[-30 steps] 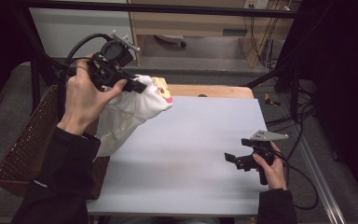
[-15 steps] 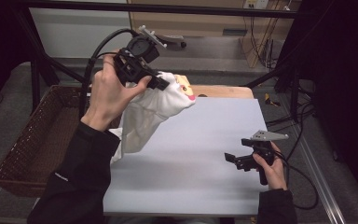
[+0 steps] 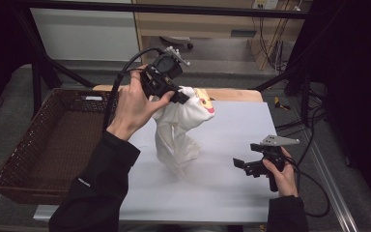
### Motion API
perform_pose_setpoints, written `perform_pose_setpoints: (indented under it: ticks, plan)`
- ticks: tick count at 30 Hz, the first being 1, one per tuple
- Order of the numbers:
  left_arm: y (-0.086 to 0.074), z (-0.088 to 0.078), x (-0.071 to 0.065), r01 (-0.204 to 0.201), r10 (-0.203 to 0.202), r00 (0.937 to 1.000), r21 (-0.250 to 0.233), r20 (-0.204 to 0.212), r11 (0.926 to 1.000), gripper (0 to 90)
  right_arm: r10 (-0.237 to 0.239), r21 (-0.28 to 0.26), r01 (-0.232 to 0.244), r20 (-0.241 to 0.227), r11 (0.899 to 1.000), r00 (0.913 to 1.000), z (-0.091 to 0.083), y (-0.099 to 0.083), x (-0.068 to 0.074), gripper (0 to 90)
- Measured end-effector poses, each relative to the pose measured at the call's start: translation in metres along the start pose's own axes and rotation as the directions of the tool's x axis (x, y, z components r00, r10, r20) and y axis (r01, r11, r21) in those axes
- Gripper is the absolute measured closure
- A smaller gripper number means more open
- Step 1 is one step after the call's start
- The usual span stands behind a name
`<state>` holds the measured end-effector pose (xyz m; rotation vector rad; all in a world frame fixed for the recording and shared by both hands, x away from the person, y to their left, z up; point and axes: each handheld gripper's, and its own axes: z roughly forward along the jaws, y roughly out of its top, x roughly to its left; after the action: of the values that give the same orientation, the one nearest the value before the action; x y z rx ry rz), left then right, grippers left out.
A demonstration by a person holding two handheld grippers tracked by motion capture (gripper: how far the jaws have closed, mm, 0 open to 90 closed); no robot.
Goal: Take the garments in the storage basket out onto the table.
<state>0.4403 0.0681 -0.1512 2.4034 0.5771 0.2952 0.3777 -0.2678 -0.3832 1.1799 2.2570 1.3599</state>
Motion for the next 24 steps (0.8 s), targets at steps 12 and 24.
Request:
perform_pose_setpoints:
  ticks: [12, 24]
  plan:
    - [-0.027, 0.034, 0.0, 0.024, -0.024, 0.9995, 0.001, 0.018, 0.9997, 71.2, 0.001, 0.002, -0.001, 0.001, 1.0, 1.0, 0.001, -0.001, 0.0, 0.7]
    - [-0.051, 0.057, -0.003, 0.052, -0.052, 0.9982, 0.001, 0.029, 0.9987, 70.2, -0.004, 0.01, 0.004, 0.003, 1.0, 1.0, 0.002, -0.001, 0.0, 0.7]
